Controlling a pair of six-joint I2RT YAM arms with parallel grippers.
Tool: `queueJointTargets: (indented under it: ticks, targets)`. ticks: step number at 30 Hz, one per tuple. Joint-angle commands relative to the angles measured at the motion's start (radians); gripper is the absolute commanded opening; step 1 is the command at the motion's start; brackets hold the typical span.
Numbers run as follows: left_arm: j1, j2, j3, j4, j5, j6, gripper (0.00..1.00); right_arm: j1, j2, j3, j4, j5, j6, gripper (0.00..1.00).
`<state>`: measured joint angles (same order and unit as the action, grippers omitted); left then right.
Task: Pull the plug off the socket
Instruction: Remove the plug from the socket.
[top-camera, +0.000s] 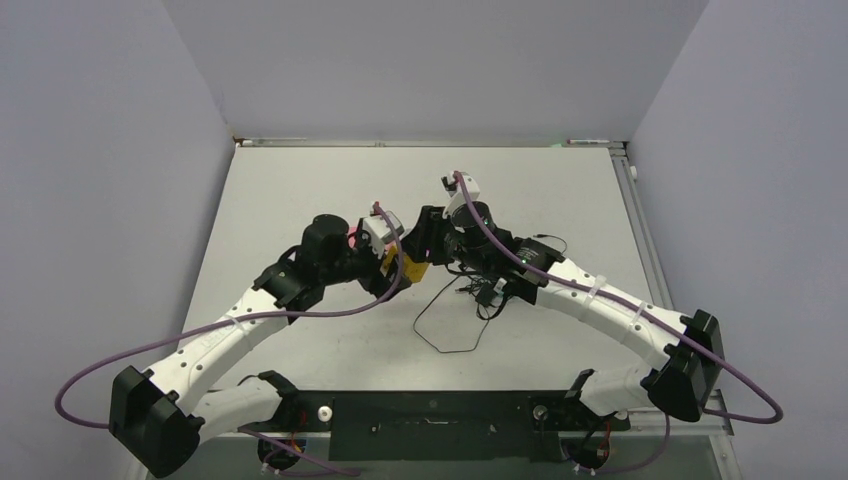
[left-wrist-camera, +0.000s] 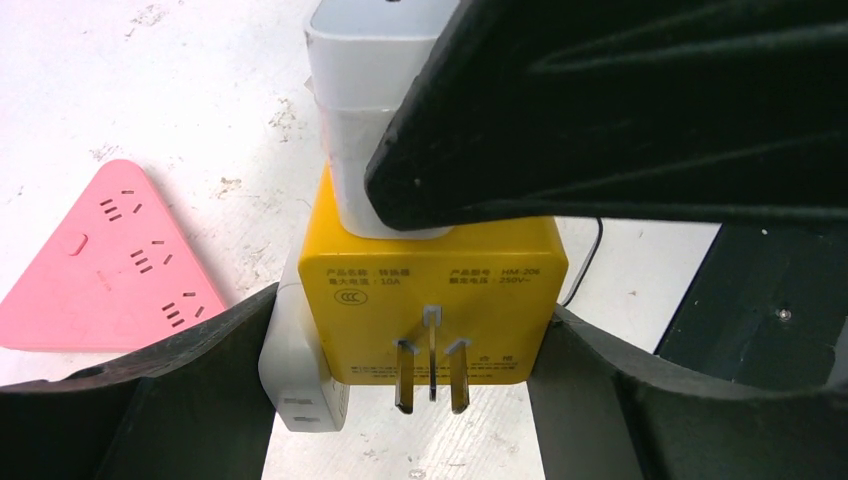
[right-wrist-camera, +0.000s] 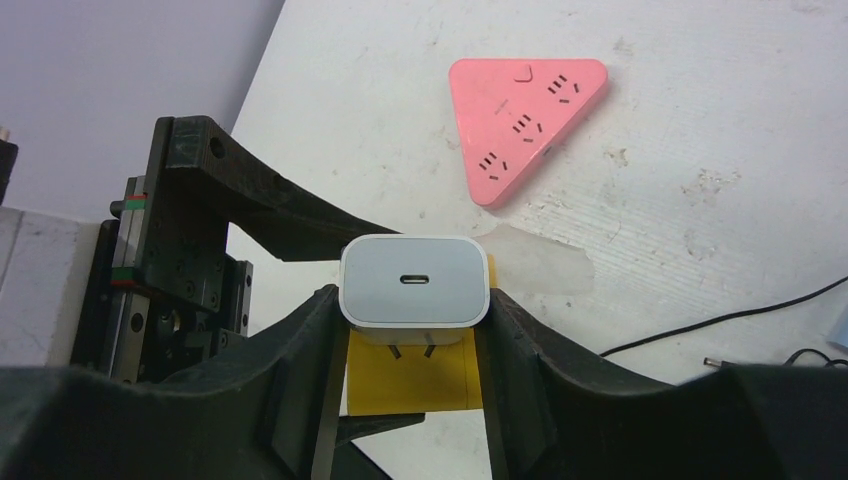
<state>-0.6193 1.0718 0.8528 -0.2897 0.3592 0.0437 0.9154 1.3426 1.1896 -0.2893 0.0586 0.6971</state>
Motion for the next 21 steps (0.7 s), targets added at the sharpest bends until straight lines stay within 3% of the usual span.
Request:
queueJointTargets:
  ticks: [1,12,21]
  targets:
    - [-0.015,-0.019,0.023,0.059,-0.045,0.03,0.0,-0.071,-0.038,-0.045,0.047,-0.112,0.031,0.05]
    - [-0.023,-0.016,0.023,0.052,-0.057,0.037,0.0,-0.197,-0.035,-0.153,0.209,-0.389,0.126,0.05]
    - [-0.023,-0.013,0.023,0.053,-0.057,0.038,0.0,-0.212,-0.036,-0.172,0.232,-0.403,0.138,0.05]
